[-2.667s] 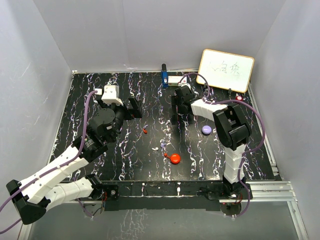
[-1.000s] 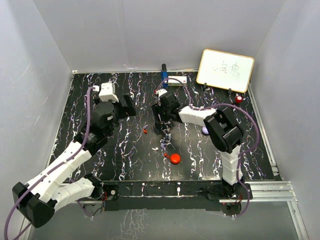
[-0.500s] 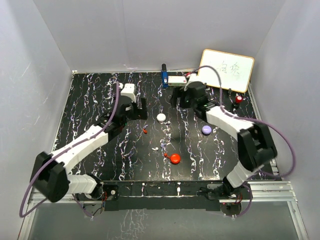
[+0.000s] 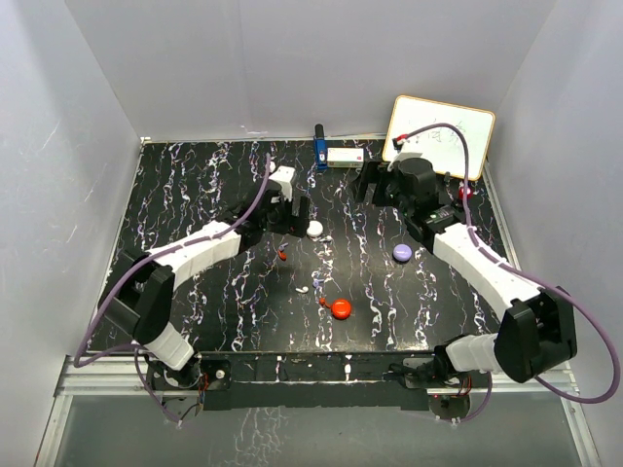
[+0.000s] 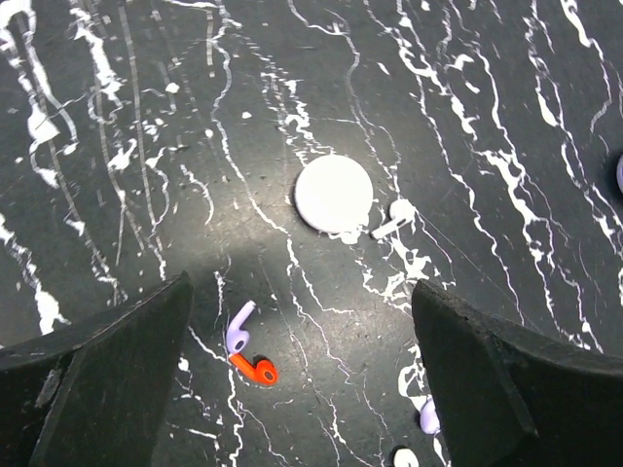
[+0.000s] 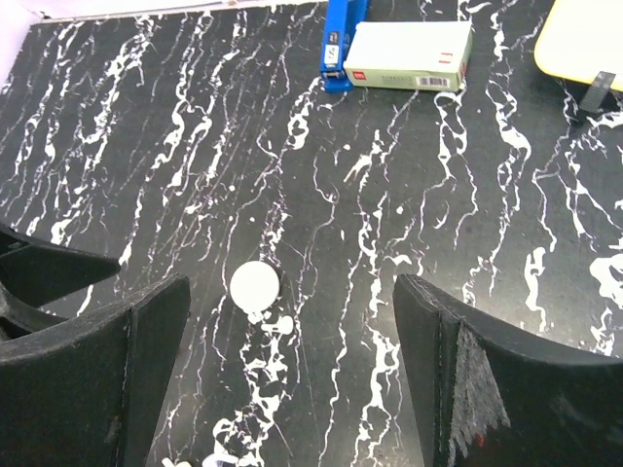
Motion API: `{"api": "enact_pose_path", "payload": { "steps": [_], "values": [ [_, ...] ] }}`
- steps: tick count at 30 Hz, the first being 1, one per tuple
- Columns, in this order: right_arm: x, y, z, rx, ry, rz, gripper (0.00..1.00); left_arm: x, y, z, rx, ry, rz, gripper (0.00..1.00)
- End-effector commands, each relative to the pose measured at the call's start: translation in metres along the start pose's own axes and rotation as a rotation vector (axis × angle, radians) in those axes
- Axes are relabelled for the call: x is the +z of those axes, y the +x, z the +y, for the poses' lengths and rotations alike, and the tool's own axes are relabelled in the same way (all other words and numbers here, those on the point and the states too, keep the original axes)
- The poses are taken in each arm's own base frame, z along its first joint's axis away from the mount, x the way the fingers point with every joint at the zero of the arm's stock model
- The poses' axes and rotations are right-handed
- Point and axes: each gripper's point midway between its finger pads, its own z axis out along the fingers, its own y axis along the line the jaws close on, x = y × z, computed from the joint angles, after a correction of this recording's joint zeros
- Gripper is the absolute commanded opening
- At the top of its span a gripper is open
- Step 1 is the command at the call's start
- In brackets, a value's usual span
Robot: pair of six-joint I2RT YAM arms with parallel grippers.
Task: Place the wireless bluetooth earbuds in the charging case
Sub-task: Move the charging case to the center of the board, then pick up the charging case at the center of the board.
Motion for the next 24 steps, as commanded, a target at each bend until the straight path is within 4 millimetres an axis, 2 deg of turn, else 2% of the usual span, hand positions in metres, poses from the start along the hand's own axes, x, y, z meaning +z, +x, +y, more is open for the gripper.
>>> {"api": "enact_pose_path", "payload": {
  "steps": [1, 6, 12, 24],
  "values": [
    [-0.011, -0.010, -0.006, 0.004, 0.011, -0.036, 0.84, -0.001, -0.023, -0.026, 0.149, 0.169, -0.064, 0.93],
    [-0.014, -0.010, -0.006, 0.004, 0.000, -0.037, 0.84, 0.011, -0.003, -0.026, 0.298, 0.219, -0.043, 0.98],
    [-0.018, -0.009, -0.008, 0.006, -0.002, -0.039, 0.84, 0.024, 0.018, -0.021, 0.387, 0.244, -0.040, 0.99],
    [-0.024, -0.005, -0.013, 0.012, -0.004, -0.042, 0.84, 0.054, 0.043, -0.015, 0.441, 0.301, -0.013, 0.98]
  ]
}}
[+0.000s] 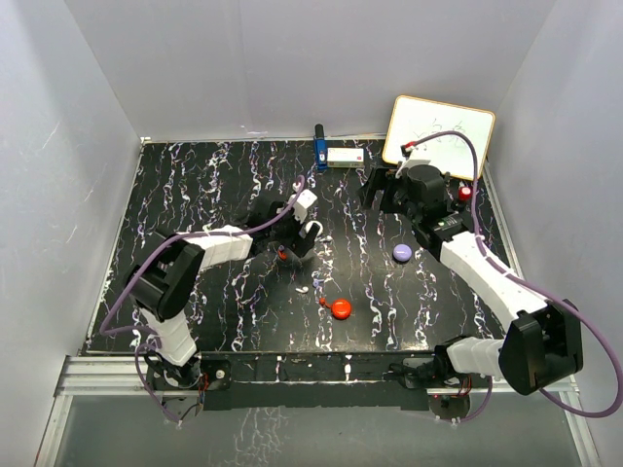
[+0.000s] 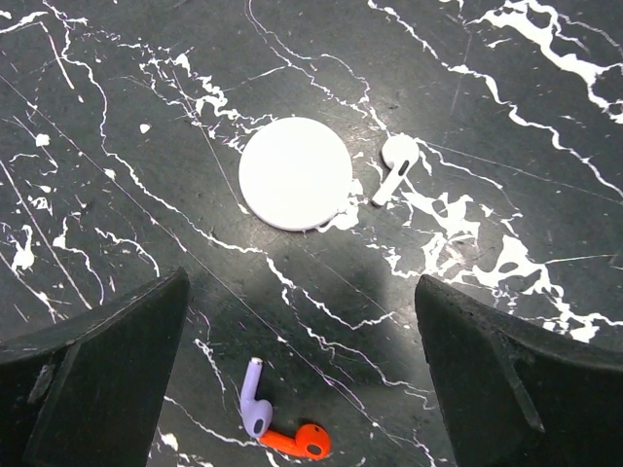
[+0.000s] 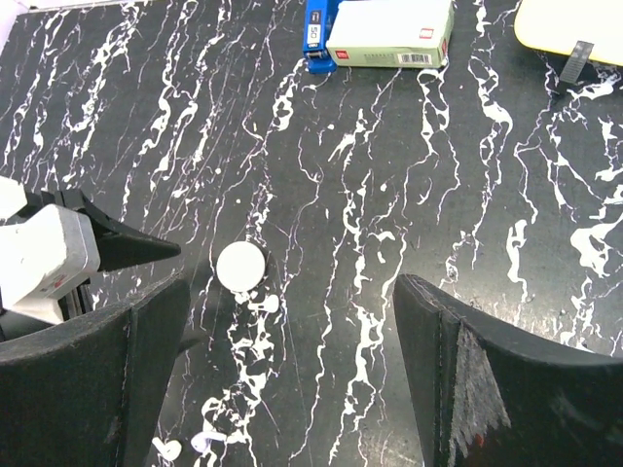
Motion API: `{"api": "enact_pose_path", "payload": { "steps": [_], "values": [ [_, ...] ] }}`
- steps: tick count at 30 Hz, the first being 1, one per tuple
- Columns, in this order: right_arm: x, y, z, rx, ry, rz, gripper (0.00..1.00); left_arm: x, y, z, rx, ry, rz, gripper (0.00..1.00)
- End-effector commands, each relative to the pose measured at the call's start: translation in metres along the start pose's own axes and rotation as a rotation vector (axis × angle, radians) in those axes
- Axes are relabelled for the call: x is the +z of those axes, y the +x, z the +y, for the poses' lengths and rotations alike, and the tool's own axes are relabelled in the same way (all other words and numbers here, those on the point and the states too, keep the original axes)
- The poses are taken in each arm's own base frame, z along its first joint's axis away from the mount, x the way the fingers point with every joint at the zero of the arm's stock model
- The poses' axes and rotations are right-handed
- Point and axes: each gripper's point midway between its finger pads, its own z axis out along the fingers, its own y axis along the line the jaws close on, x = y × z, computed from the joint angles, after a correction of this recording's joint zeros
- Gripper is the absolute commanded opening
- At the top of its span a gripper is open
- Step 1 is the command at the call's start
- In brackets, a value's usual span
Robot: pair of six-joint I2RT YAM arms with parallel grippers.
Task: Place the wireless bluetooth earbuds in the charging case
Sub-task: Pick up the charging case at the center of the board.
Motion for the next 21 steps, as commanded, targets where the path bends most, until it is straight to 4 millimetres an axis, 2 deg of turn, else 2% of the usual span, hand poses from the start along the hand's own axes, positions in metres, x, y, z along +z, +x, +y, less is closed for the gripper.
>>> {"api": "enact_pose_path", "payload": {
  "steps": [1, 15, 21],
  "values": [
    [-0.009, -0.016, 0.005, 0.003, -0.030, -0.060, 0.84, 0.006, -0.008, 0.004, 0.047, 0.026, -0.052, 0.98],
    [-0.010, -0.013, 0.004, 0.006, -0.038, -0.057, 0.84, 0.031, 0.006, 0.010, 0.093, 0.037, -0.053, 0.96],
    [-0.010, -0.012, 0.004, 0.012, -0.047, -0.055, 0.84, 0.040, 0.007, 0.013, 0.108, 0.037, -0.041, 0.89]
  ]
}}
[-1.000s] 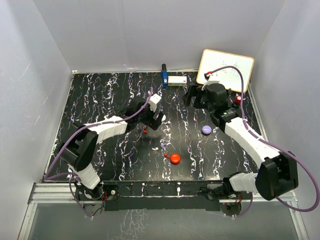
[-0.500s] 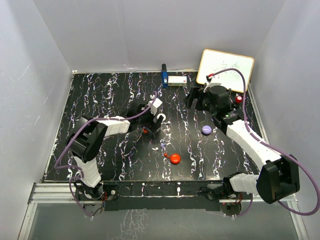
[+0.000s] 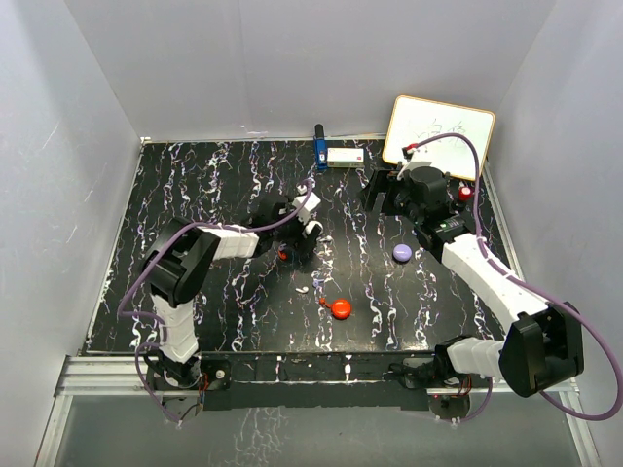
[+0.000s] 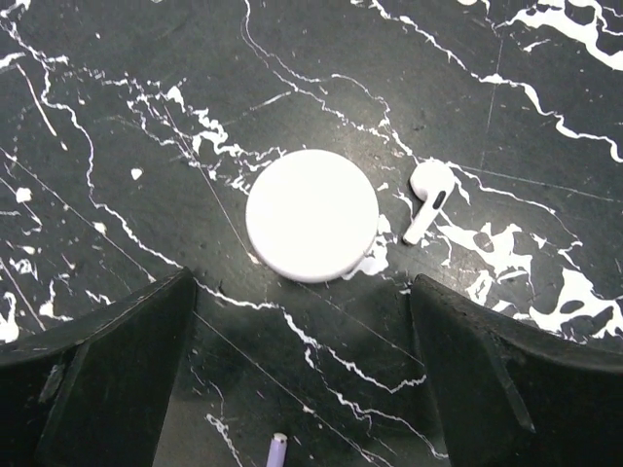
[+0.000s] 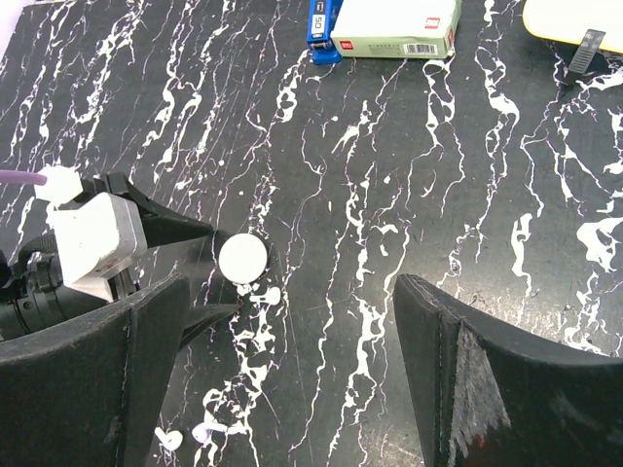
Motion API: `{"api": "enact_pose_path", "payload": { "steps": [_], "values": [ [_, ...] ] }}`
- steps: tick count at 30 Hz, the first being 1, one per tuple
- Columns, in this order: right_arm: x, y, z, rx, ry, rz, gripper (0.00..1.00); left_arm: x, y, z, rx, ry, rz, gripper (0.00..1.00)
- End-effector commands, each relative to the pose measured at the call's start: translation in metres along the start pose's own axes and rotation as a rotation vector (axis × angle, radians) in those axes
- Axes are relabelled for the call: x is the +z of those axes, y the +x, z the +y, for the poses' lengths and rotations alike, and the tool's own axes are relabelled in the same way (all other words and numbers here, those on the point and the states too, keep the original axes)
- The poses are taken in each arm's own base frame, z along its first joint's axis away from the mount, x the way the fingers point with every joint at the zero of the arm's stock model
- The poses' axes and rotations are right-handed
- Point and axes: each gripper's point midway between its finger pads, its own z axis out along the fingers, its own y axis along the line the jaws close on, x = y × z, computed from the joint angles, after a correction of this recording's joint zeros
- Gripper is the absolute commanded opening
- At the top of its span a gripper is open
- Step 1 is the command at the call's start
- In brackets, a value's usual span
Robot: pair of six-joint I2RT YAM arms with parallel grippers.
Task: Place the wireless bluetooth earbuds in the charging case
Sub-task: Pick up the charging case at the center of the board.
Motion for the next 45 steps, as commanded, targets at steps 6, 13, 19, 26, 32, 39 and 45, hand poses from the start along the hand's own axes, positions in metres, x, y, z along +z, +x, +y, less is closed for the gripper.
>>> {"api": "enact_pose_path", "payload": {
  "steps": [6, 13, 19, 26, 32, 39, 45],
  "values": [
    [-0.008, -0.020, 0.007, 0.005, -0.034, -0.072, 0.84, 0.015, 0.005, 0.007, 0.042, 0.013, 0.031, 0.82],
    [-0.009, -0.018, 0.005, 0.007, -0.034, -0.068, 0.84, 0.018, 0.013, 0.008, 0.035, 0.018, 0.057, 0.68],
    [-0.008, -0.016, 0.006, 0.008, -0.043, -0.060, 0.84, 0.018, 0.018, 0.011, 0.032, 0.012, 0.066, 0.58],
    [-0.003, -0.006, 0.006, 0.016, -0.055, -0.032, 0.84, 0.019, 0.014, 0.013, 0.034, 0.018, 0.049, 0.47],
    [-0.004, -0.006, 0.007, 0.020, -0.059, -0.034, 0.84, 0.022, 0.012, 0.013, 0.030, 0.029, 0.051, 0.63],
    [-0.006, -0.008, 0.007, 0.018, -0.057, -0.041, 0.84, 0.028, 0.016, 0.012, 0.027, 0.041, 0.063, 0.65],
    [-0.006, -0.007, 0.004, 0.018, -0.049, -0.038, 0.84, 0.030, 0.016, 0.012, 0.023, 0.051, 0.071, 0.51]
  ]
}}
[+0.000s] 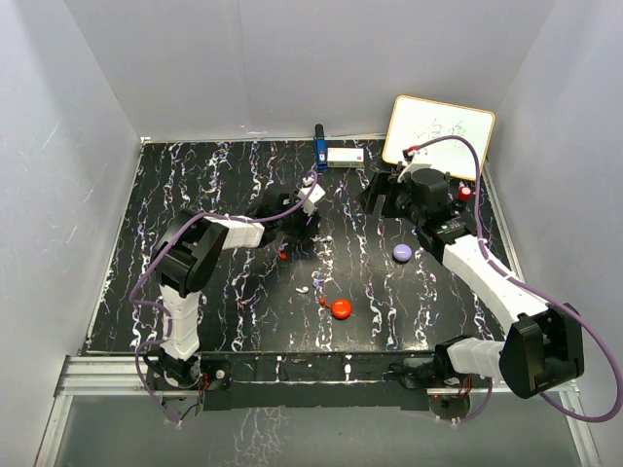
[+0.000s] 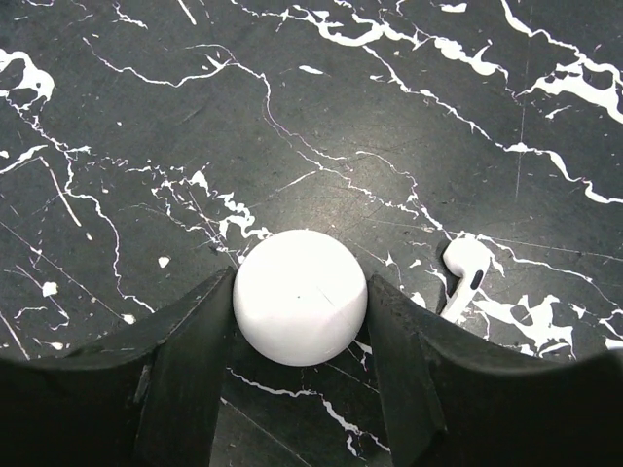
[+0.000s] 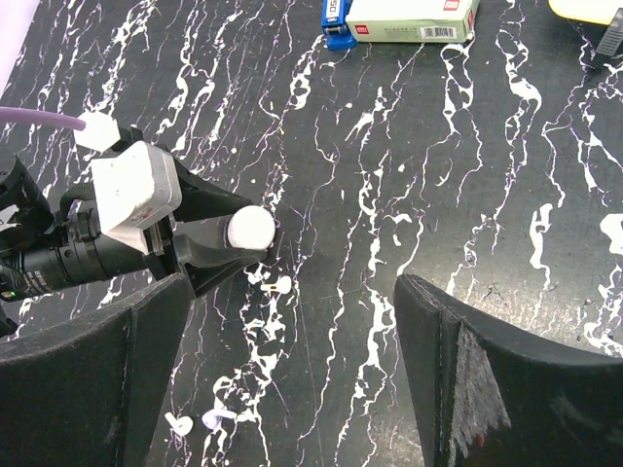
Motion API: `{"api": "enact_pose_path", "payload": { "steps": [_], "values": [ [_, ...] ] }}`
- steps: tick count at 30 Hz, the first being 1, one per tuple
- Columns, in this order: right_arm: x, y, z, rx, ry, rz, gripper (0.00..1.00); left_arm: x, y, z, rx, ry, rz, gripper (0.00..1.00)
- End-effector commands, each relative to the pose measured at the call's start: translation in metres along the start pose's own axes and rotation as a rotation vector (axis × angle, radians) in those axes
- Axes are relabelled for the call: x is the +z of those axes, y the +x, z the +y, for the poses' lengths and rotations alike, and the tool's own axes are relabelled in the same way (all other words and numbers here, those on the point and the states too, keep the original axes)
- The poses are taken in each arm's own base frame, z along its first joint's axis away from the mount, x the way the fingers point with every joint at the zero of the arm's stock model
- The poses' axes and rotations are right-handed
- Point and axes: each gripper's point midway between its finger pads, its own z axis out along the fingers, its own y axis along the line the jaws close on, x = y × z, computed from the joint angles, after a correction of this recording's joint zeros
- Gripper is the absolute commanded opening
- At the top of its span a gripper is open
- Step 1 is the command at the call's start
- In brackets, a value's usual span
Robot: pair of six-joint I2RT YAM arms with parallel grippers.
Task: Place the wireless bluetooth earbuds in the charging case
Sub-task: Pick up the charging case at the center of the board.
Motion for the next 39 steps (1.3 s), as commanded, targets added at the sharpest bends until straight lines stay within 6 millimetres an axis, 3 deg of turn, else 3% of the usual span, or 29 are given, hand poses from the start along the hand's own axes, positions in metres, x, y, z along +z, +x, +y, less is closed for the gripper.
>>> {"api": "enact_pose_path", "payload": {
  "steps": [1, 8, 14, 20, 26, 35, 39],
  "values": [
    [-0.004, -0.013, 0.001, -0.005, -0.012, -0.058, 0.84, 0.000, 0.035, -0.006, -0.016, 0.026, 0.115, 0.49],
    [0.000, -0.003, 0.004, 0.009, -0.037, -0.026, 0.84, -0.008, 0.031, -0.010, -0.023, 0.029, 0.103, 0.26],
    [0.011, 0.033, 0.025, 0.085, -0.184, 0.118, 0.84, -0.029, -0.002, -0.017, -0.036, 0.043, 0.006, 0.00],
    [0.011, 0.059, 0.044, 0.183, -0.328, 0.156, 0.79, -0.064, -0.046, -0.032, -0.074, 0.066, -0.136, 0.00],
    [0.011, 0.082, 0.051, 0.232, -0.386, 0.206, 0.77, -0.091, -0.069, -0.057, -0.068, 0.106, -0.241, 0.00],
    [0.008, 0.090, 0.069, 0.309, -0.497, 0.214, 0.74, -0.096, -0.086, -0.102, 0.016, 0.170, -0.278, 0.00],
    [0.007, 0.093, 0.072, 0.327, -0.516, 0.222, 0.72, -0.094, -0.089, -0.112, 0.038, 0.173, -0.285, 0.00]
  ]
}}
